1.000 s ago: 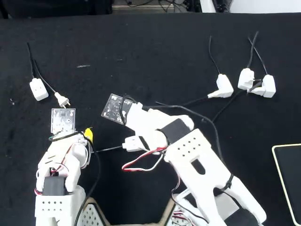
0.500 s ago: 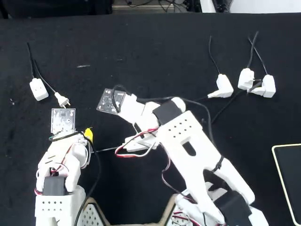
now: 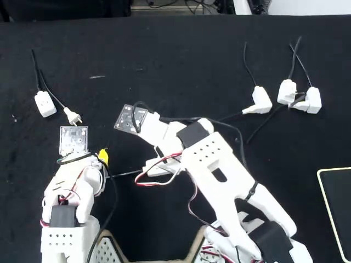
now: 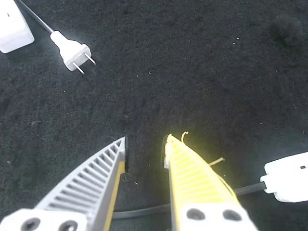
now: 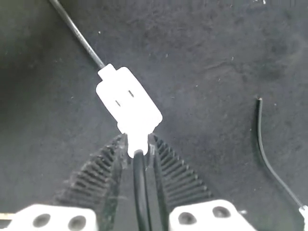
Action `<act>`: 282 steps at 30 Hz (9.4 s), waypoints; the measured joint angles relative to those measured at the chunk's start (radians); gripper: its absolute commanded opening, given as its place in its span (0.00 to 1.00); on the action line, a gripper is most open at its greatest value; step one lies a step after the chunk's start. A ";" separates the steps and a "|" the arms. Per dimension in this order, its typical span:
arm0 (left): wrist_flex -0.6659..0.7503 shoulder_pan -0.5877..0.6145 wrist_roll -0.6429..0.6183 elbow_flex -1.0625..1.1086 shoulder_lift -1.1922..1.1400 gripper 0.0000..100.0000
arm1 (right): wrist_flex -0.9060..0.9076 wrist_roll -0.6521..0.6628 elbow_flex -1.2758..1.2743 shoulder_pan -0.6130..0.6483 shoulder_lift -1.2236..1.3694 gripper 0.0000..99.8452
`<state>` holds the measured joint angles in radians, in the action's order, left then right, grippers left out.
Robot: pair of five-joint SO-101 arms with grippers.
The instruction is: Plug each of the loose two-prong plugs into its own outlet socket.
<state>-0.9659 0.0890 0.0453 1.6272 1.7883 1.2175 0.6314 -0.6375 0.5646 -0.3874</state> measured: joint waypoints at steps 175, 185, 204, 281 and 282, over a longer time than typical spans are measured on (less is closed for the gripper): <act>0.000 0.000 0.000 0.000 0.000 0.15 | 0.000 0.089 0.052 0.025 0.259 0.32; 0.000 0.157 0.000 -0.023 0.000 0.15 | 0.041 0.138 0.052 0.127 0.091 0.38; 0.020 0.529 -0.304 -0.094 0.000 0.15 | 0.000 0.407 0.170 0.124 0.503 0.41; 0.032 0.505 -0.304 -0.094 0.000 0.15 | 0.479 -0.485 2.147 -0.735 1.694 0.33; 0.032 0.505 -0.304 -0.094 0.000 0.15 | 0.480 -0.483 2.147 -0.735 1.694 0.36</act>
<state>-0.9337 0.5938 -0.2585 1.5336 1.7883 1.6978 0.1481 1.5090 -0.1703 1.3065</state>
